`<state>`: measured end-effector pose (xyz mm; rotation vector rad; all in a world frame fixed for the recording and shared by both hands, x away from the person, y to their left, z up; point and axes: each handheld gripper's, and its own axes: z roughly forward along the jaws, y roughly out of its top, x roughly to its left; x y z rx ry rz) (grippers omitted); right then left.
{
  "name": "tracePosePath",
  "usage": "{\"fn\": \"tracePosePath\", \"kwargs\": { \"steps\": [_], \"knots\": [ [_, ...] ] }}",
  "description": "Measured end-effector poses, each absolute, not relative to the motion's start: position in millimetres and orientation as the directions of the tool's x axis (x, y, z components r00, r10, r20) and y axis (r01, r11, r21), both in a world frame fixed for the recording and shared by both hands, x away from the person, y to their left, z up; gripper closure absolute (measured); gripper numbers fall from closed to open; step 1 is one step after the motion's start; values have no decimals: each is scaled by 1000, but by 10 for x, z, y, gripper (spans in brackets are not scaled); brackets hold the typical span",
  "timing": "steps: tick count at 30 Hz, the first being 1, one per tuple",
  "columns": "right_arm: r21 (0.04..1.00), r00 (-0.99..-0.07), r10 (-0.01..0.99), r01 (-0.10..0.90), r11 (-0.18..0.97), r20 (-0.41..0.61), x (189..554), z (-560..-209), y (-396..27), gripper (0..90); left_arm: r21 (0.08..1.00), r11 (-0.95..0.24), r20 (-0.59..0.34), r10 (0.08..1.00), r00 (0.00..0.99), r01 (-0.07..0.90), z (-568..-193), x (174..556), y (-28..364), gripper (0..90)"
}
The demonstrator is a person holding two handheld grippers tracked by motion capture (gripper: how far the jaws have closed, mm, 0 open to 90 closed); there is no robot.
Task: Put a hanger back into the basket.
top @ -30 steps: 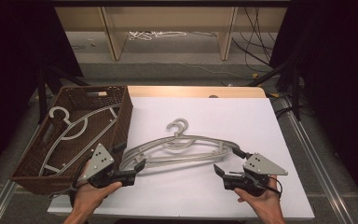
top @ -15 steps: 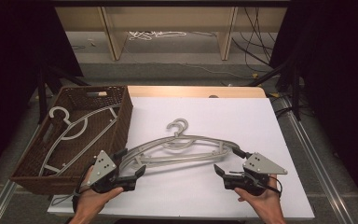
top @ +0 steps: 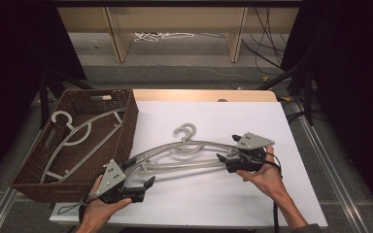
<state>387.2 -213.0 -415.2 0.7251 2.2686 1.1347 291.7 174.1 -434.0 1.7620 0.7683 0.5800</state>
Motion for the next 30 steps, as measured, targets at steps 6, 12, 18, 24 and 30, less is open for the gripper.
{"fn": "tracePosePath", "kwargs": {
  "steps": [6, 12, 18, 24, 30],
  "knots": [
    [757, -761, 602, 240, 607, -242, 4112, -4198, -2014, 229, 952, -214, 12, 740, 672, 219, -4339, 2919, 1747, 163],
    [689, -789, 553, 244, 682, -268, 4303, -4282, -1869, 308, 952, -219, 15, 735, 678, 216, -4336, 2916, 1736, 163],
    [648, -798, 537, 260, 716, -273, 4490, -4374, -1790, 358, 956, -203, 8, 737, 676, 210, -4334, 2913, 1737, 163],
    [624, -809, 507, 237, 744, -298, 4578, -4471, -1705, 407, 961, -196, 14, 740, 673, 196, -4314, 2905, 1757, 163],
    [571, -825, 468, 229, 788, -316, 4643, -4563, -1628, 463, 961, -193, 8, 733, 680, 197, -4314, 2900, 1749, 163]
  ]
}}
